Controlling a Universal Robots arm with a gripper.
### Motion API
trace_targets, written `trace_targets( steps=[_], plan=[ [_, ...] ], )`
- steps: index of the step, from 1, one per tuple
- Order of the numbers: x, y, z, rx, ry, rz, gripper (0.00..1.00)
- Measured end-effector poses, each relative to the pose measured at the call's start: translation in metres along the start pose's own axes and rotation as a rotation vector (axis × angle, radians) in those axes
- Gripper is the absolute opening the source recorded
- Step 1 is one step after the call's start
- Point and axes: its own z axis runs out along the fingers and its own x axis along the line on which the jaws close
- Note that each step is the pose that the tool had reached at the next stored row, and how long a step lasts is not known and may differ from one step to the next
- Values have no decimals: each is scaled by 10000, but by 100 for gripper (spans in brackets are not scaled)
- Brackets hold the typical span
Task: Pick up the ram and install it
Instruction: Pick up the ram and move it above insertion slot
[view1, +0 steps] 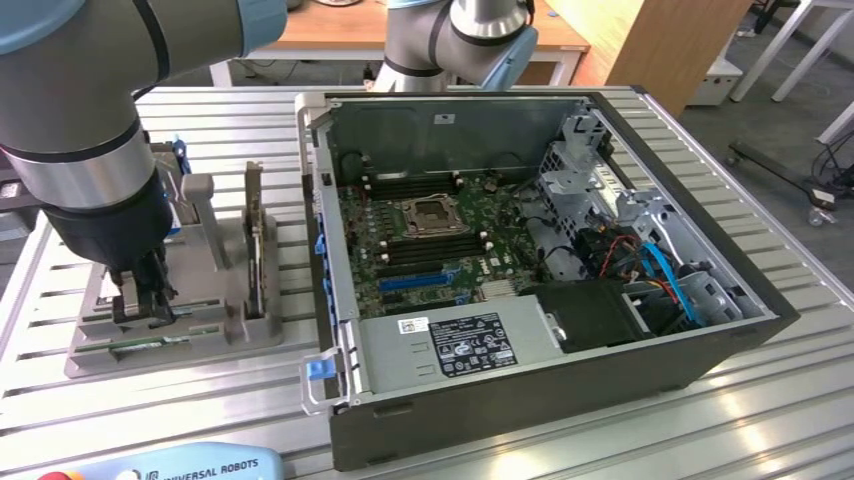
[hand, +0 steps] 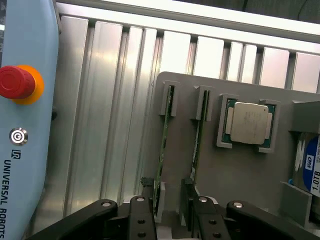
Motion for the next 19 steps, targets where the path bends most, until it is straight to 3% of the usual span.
trace_targets(
  steps=[19],
  plan=[
    [0,-1,22,-1,0,0,36]
  ],
)
